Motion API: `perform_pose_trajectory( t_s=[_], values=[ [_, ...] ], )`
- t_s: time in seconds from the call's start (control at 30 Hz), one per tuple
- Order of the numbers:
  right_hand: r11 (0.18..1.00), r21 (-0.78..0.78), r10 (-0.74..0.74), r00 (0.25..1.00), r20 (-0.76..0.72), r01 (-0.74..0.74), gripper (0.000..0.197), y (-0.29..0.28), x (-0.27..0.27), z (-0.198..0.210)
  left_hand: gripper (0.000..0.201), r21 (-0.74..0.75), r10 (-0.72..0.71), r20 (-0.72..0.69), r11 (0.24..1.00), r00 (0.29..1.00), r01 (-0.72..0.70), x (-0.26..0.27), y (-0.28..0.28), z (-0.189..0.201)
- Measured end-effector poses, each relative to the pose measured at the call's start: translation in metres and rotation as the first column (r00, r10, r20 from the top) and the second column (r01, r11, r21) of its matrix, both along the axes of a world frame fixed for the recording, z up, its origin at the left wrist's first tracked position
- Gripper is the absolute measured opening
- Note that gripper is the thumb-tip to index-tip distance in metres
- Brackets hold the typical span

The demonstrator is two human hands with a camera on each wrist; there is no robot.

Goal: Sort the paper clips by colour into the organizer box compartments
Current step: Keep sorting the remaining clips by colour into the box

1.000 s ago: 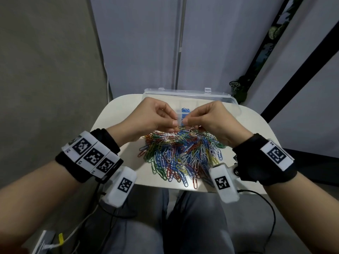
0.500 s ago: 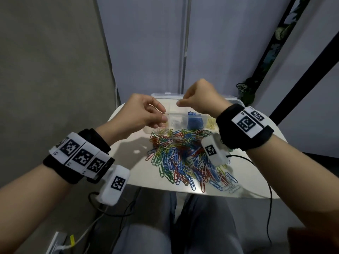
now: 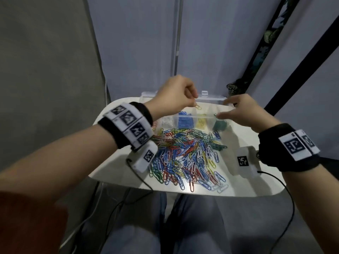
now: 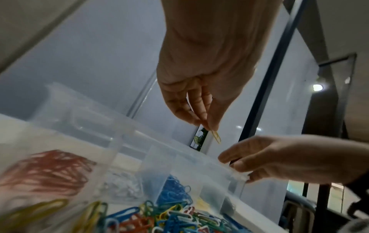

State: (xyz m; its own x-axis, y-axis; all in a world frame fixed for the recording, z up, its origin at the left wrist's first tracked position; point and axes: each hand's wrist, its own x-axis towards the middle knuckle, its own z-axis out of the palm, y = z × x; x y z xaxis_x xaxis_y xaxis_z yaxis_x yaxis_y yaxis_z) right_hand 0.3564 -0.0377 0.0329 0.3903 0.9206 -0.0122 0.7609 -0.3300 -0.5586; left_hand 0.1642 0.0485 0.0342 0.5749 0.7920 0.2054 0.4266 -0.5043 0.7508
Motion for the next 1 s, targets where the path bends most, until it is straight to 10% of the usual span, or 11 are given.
perform_pose_trajectory(
  t_s=[0.13, 0.3, 0.5, 0.7, 1.0],
  values=[
    [1.0, 0.005, 0.03, 0.999, 0.03, -0.03, 0.052, -0.007, 0.001, -0.006, 0.015, 0.096, 0.022, -0.139, 0.995, 0.99, -0.009, 0.031, 0.005, -0.01],
    [0.991, 0.133, 0.01, 0.994, 0.105, -0.024, 0.036, -0.027, 0.003, 0.001, 0.066, 0.144, 0.0, -0.351, 0.988, 0.936, 0.054, 0.023, 0.008, -0.022],
    [0.959, -0.199, 0.23, 0.963, 0.141, -0.2, 0.034, -0.039, -0.002, -0.003, 0.091, 0.235, 0.202, -0.475, 0.967, 0.857, -0.098, -0.041, 0.003, -0.02],
    [0.884, -0.413, 0.331, 0.916, 0.227, -0.217, 0.044, -0.036, -0.011, -0.025, 0.081, 0.132, 0.389, -0.497, 0.917, 0.776, -0.375, -0.098, 0.012, -0.034],
    [0.895, -0.331, 0.396, 0.874, 0.283, -0.299, 0.007, -0.027, -0.029, -0.033, 0.05, -0.072, 0.238, -0.3, 0.96, 0.924, -0.27, -0.106, 0.018, -0.039]
  ],
)
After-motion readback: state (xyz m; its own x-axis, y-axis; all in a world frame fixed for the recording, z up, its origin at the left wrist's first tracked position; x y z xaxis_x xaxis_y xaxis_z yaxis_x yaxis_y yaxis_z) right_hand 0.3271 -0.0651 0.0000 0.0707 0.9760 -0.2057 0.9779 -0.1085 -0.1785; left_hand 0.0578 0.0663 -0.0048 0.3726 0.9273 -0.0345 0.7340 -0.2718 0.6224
